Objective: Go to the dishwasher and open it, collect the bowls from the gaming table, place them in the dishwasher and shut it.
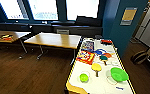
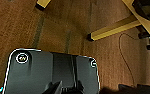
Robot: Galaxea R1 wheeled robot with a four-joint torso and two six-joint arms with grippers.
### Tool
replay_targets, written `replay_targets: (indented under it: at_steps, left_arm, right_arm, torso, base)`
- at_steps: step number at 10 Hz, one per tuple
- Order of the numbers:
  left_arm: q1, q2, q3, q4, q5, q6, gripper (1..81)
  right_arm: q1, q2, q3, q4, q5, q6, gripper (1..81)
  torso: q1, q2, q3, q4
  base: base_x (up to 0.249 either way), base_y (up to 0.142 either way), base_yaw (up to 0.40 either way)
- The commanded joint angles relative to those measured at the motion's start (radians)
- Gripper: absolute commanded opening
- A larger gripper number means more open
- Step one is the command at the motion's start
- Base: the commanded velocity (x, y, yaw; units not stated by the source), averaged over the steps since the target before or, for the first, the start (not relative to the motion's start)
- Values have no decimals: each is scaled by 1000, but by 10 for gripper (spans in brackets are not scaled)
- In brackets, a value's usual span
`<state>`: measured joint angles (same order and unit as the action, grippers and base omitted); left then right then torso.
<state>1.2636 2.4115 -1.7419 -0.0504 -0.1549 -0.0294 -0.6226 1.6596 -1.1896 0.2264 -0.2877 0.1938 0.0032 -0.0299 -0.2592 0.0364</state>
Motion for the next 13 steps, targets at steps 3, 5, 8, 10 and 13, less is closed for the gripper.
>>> replay_targets:
  at_steps: [3,5,8,10,13]
  left_arm:
    - [-54,-27,24,-3,46,-3,811]
    - [-54,-26,22,-3,44,-3,811]
    - [-54,-12,18,-2,40,-3,811]
    - [-54,-1,10,-2,40,-3,811]
    - [-54,14,-13,-3,41,-3,811]
  right_arm:
    - [155,-33,-27,13,-74,29,811]
    - [177,-24,-53,2,-55,33,811]
    - [230,21,-128,-1,-21,19,811]
    - [232,80,-195,-2,38,16,811]
    - [273,149,-267,-4,41,16,811]
  torso:
    - [0,1,-39,0]
    - [1,1,-57,0]
    - [1,1,-56,0]
    - [1,1,-56,0]
    - [1,1,-56,0]
  base:
    - [0,0,0]
    - [0,0,0]
    - [0,0,0]
    - [0,0,0]
    - [0,0,0]
